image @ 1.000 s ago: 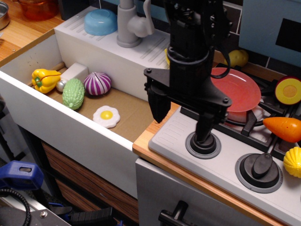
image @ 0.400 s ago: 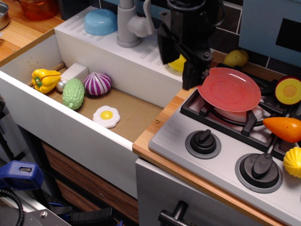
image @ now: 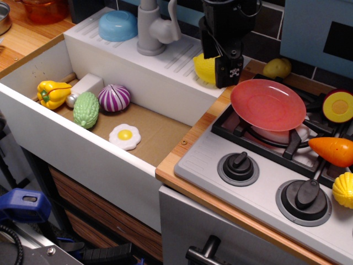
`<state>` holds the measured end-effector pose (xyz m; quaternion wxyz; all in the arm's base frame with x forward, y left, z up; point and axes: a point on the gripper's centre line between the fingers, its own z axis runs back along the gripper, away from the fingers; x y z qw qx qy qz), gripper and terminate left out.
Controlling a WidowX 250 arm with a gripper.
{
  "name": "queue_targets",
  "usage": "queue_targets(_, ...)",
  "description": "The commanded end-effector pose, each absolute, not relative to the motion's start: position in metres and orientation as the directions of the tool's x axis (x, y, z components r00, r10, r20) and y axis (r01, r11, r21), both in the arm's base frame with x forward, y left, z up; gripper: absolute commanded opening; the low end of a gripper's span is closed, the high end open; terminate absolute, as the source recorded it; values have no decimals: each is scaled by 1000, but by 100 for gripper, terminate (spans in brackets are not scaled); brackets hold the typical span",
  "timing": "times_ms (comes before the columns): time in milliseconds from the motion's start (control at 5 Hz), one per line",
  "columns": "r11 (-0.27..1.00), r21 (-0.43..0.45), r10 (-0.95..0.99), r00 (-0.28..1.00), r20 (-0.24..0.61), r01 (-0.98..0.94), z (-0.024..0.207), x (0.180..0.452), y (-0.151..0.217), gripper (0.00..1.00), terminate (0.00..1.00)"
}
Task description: Put lemon on plate
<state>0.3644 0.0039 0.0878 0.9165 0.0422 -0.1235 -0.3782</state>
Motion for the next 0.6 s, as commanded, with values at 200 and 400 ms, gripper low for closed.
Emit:
queue_targets(200,566,279,-824,527,207,776,102,414,40,100,0)
queue_targets(400,528,256,-848,490,202,810,92,423,45,100,0)
